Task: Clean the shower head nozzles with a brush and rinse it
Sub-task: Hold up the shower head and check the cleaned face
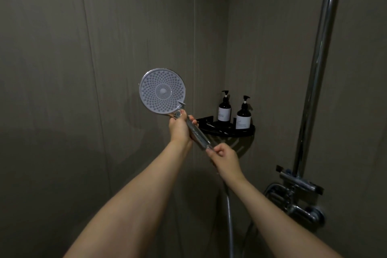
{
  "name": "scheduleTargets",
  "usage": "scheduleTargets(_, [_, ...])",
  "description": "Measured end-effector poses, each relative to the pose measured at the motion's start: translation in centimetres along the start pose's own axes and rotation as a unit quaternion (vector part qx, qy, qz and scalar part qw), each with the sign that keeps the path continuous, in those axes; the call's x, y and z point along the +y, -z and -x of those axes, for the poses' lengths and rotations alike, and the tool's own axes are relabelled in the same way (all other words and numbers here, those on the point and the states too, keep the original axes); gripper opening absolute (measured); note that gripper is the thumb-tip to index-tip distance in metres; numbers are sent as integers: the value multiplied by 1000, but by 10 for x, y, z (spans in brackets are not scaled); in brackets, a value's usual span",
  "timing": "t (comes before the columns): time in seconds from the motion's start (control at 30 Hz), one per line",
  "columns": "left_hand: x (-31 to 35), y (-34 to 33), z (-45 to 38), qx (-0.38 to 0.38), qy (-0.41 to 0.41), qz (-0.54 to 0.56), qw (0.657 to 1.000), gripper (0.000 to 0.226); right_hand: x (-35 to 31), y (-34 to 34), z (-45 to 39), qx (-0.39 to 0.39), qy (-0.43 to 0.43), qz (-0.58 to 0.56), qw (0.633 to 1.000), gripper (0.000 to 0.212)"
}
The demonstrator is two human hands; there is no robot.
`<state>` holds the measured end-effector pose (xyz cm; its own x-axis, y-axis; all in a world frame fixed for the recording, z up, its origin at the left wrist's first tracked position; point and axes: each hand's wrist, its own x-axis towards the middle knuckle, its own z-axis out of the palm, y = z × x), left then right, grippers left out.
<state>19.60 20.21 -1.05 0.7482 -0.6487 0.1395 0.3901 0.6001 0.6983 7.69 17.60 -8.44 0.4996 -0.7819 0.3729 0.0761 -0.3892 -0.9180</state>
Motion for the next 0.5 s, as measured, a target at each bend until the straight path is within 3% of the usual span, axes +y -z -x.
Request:
scheduleTargets(0.13, [-3,2,0,-3,12,-4,1000,14,-7,2,0,-33,-69,-64,995,24])
scheduleTargets(0.2, [-4,3,1,-3,10,-8,1000,15,-3,3,1,-70,-25,-4,997,10])
scheduleTargets(0.27, [-4,2,2,-2,7,-2,1000,17,4,3,1,-36,22,83,996,14])
scheduleTargets(0.33, [-5,2,2,-4,4,3,1000,19,8,0,-2,-7,33,97,995,19])
scheduleTargets(0.43, [-7,2,3,-5,8,-4,1000,21,6,-3,-5,-47,-72,-24,996,35])
scheduleTargets(0.5, [-9,2,4,-7,16,0,1000,19,4,2,-3,-85,-97,-41,991,29])
